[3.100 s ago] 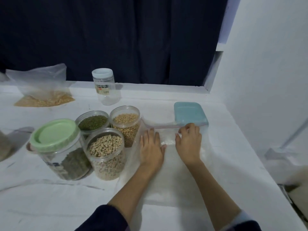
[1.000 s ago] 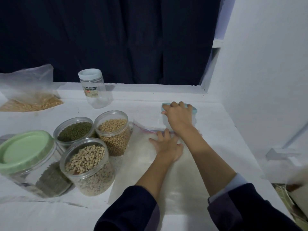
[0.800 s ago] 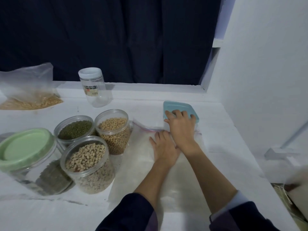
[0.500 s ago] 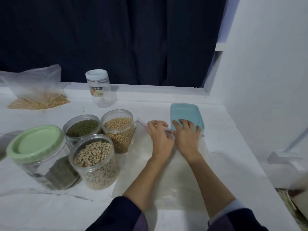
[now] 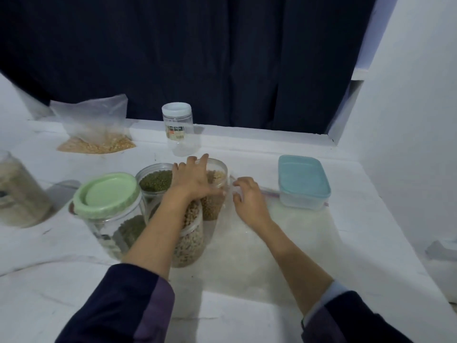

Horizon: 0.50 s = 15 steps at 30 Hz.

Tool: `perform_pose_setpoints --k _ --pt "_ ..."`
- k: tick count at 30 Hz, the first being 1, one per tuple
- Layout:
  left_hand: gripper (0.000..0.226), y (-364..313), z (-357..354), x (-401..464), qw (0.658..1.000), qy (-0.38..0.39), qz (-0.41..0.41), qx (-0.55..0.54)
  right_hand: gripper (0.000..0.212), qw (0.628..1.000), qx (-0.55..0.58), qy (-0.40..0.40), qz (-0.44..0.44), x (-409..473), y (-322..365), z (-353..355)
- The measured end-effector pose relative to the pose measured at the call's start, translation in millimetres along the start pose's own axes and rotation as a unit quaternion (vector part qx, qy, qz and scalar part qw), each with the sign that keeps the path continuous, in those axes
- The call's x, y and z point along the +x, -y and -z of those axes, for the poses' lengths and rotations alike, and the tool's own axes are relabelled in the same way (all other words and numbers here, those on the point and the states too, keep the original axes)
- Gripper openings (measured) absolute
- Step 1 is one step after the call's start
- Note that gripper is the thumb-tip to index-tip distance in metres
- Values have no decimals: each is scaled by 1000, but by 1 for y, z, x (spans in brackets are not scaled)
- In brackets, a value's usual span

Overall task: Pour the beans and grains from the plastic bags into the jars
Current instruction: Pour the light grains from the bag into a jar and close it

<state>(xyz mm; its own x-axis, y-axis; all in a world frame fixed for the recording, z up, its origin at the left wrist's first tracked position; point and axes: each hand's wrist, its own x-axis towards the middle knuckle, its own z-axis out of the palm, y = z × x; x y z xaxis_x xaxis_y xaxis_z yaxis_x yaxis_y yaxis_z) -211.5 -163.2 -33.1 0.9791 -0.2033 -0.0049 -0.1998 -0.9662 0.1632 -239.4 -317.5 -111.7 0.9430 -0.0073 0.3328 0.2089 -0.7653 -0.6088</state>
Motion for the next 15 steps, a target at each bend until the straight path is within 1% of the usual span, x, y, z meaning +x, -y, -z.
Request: perform_pose_setpoints --k 1,2,4,6,9,10,12,13,15 --pt "110 0 -2 0 999 -40 0 -19 31 1000 3 7 -8 -6 -3 -12" --pt "109 1 -3 -1 997 -65 -4 -33 36 1000 -2 18 -19 -12 -8 -23" --pt "108 2 -5 -3 993 -103 -16 -62 58 999 -31 24 -18 -18 -18 -38" --pt "104 2 -5 -5 982 -152 -20 -111 71 998 -55 33 -22 -18 -21 -40" --pt "100 0 -5 -6 957 -241 -25 -159 88 990 -102 97 -24 -17 -15 -34" --pt "99 0 -5 -6 950 -264 -27 -167 87 986 -117 113 -25 -17 -13 -32" --pt "98 3 -6 -5 940 -285 -30 -186 82 985 -122 119 -29 -17 -13 -31" --pt "97 3 -6 -5 940 -281 -33 -190 84 986 -116 114 -32 -17 -14 -31" --pt "98 2 -7 -6 953 -246 -37 -171 93 989 -97 104 -39 -16 -15 -32"
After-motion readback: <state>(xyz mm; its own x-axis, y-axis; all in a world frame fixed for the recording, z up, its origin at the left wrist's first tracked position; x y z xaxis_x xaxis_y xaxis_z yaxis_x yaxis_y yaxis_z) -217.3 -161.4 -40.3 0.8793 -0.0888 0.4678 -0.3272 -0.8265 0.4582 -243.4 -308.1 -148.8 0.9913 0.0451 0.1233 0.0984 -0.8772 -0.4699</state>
